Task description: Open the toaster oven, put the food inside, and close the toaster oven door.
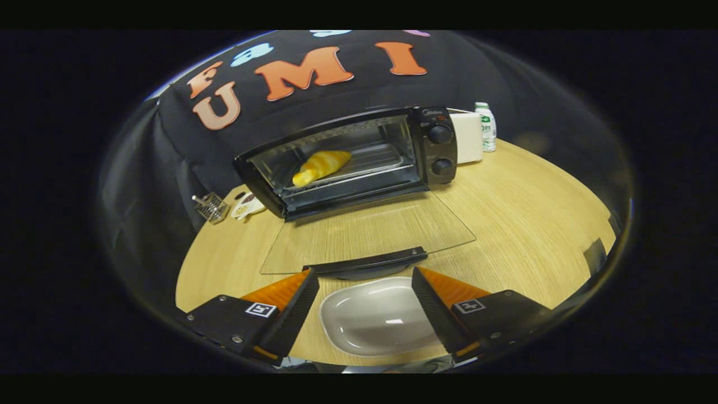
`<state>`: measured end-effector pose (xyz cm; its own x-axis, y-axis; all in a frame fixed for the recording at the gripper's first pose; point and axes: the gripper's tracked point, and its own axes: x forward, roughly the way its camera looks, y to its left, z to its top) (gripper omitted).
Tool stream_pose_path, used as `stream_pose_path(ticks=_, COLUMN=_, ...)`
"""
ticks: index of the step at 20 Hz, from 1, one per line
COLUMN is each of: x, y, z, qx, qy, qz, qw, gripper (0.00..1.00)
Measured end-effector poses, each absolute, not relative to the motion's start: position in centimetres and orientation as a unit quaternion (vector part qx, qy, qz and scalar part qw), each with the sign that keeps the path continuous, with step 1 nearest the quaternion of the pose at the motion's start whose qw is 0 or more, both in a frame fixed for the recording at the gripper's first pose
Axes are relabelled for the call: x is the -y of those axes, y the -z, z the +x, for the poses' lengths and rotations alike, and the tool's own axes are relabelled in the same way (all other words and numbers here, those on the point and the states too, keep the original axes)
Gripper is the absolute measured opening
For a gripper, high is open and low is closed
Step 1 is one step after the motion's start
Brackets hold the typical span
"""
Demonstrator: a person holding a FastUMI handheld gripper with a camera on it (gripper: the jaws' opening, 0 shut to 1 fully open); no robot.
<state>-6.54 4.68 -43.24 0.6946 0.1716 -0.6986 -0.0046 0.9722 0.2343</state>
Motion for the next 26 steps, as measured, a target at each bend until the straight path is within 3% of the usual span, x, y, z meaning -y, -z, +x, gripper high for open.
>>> stream_pose_path(ticks=26, x=-5.6, y=47.5, z=-6.2, qx=-0.425, qy=-0.044, qz=0.045, qw=0.903, gripper=1.00)
